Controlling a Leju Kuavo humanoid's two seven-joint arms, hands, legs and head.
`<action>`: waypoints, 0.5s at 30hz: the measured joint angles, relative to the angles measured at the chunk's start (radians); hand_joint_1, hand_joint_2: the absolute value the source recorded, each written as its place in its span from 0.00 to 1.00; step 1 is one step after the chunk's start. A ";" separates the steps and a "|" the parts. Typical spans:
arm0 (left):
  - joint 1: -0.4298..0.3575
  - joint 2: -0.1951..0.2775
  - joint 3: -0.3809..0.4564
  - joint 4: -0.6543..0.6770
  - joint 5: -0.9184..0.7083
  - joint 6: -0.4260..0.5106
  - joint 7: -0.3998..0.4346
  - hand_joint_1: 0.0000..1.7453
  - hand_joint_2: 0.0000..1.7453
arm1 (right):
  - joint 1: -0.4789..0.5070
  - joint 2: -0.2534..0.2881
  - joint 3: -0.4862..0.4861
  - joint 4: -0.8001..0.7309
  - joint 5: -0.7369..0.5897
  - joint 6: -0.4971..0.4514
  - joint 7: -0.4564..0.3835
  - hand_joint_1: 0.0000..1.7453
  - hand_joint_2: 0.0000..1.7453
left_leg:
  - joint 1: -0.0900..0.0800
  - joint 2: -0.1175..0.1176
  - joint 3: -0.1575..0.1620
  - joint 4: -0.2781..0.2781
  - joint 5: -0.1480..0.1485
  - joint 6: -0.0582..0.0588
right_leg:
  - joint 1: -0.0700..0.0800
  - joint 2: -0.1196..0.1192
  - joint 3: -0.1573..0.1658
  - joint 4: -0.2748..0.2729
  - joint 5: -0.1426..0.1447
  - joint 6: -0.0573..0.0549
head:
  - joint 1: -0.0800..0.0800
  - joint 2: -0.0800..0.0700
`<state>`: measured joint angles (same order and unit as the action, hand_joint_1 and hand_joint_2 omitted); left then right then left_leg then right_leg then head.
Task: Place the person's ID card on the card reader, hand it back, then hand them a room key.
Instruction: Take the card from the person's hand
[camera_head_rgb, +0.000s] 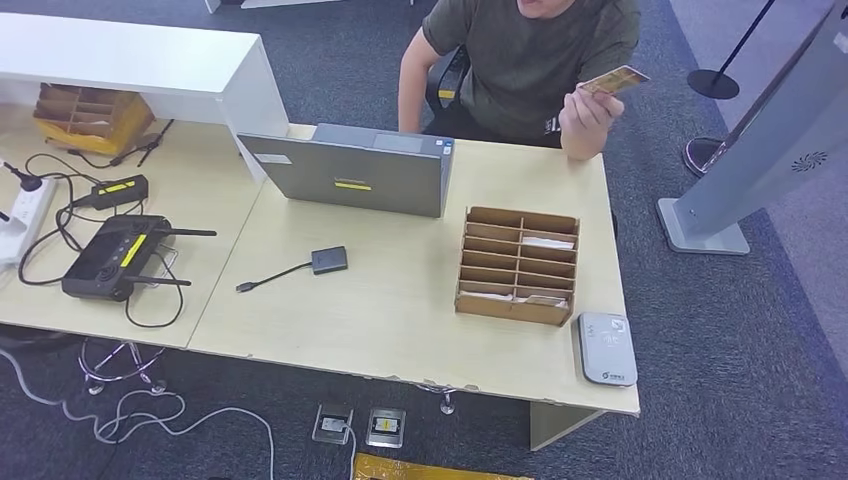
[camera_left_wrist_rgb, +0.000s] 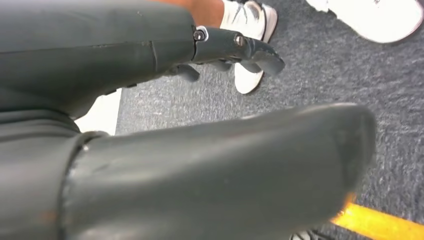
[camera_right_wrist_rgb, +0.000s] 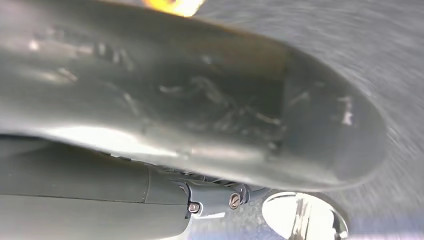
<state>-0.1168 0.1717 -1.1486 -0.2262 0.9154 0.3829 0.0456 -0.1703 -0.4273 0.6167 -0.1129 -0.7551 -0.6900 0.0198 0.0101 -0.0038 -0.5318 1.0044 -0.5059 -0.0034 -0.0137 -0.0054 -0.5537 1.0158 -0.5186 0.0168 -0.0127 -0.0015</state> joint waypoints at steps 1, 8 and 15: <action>0.000 0.001 0.000 0.000 0.000 0.000 0.000 0.00 0.00 | -0.005 -0.024 -0.035 0.007 -0.034 0.000 -0.033 0.00 0.00 | 0.000 0.000 0.000 0.000 0.000 0.000 | 0.000 0.000 0.000 0.000 0.000 0.000 | 0.000 0.000; 0.000 0.005 0.000 0.000 0.001 -0.005 -0.001 0.00 0.00 | -0.001 -0.200 -0.277 -0.021 -0.116 0.000 -0.103 0.00 0.00 | -0.002 0.000 0.000 0.000 0.000 0.001 | -0.002 0.000 0.000 0.000 0.000 0.001 | 0.000 0.000; -0.001 0.005 0.000 0.000 0.001 -0.008 -0.002 0.00 0.00 | 0.026 -0.314 -0.482 -0.098 -0.088 0.001 -0.102 0.00 0.00 | -0.001 0.000 0.000 0.000 0.000 0.001 | -0.001 0.000 0.000 0.000 0.000 0.001 | 0.000 0.000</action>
<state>-0.1174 0.1765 -1.1486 -0.2262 0.9164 0.3749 0.0435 -0.1439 -0.7415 0.1345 -0.2110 -0.8427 -0.6889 -0.0818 0.0086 -0.0039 -0.5318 1.0044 -0.5060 -0.0021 -0.0152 -0.0055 -0.5535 1.0158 -0.5181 0.0175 -0.0129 -0.0015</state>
